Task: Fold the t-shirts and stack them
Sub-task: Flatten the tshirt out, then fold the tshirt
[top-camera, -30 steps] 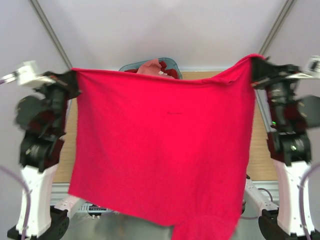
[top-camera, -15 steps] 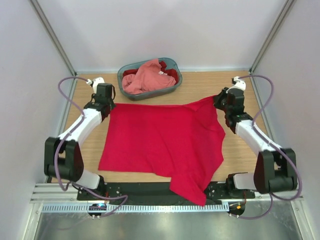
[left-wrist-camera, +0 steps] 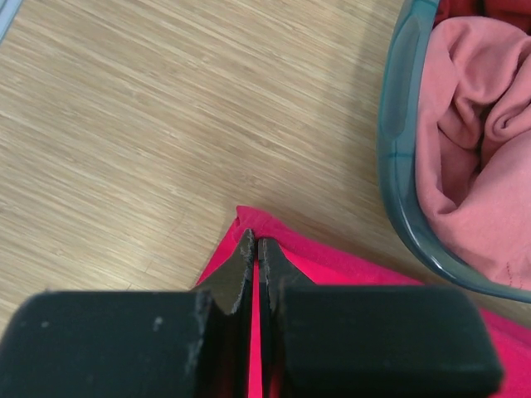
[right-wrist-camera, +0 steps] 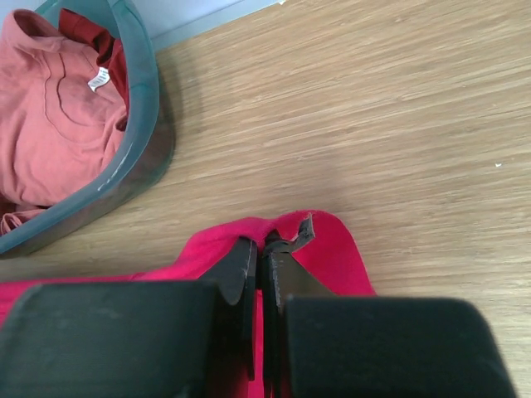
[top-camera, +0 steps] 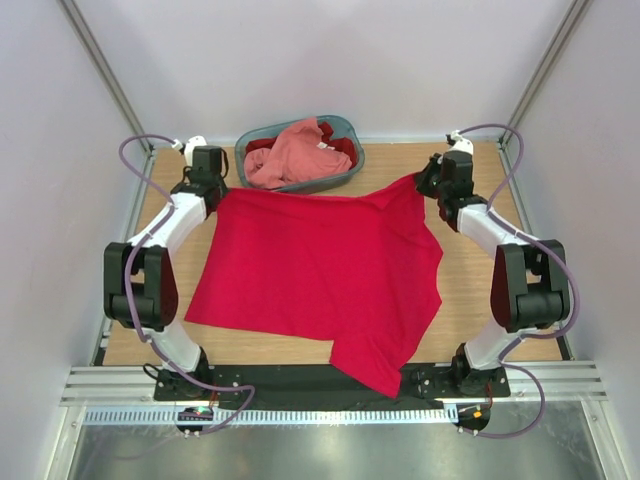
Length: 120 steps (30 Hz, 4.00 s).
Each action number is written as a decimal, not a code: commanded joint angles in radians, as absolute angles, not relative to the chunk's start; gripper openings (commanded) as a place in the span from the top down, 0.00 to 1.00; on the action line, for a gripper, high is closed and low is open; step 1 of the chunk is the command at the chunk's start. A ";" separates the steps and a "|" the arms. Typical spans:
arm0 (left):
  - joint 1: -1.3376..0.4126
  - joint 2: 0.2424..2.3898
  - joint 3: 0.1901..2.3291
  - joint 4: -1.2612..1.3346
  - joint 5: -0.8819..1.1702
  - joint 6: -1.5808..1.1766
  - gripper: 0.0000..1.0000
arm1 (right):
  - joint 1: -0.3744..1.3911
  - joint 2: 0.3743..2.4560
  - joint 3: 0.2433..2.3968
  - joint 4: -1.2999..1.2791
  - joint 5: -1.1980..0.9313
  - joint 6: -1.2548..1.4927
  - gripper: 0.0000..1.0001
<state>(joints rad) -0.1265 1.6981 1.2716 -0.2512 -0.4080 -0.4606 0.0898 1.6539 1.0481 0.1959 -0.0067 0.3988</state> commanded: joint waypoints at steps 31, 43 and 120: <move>-0.095 1.813 1.427 -0.603 -0.408 -0.302 1.00 | 0.109 1.152 0.894 -0.640 -0.061 0.627 0.99; -0.095 1.888 1.448 -0.716 -0.385 -0.322 1.00 | 0.109 1.141 0.798 -0.666 -0.074 0.638 0.99; -0.094 1.888 1.390 -0.710 -0.330 -0.330 0.81 | 0.095 1.259 0.776 -0.627 -0.100 0.592 0.99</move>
<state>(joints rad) -0.1024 1.9121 1.4010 -0.7013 -0.3252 -0.3317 0.1005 1.2991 0.7921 -0.6071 -0.0868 0.5861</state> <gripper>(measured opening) 0.149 0.051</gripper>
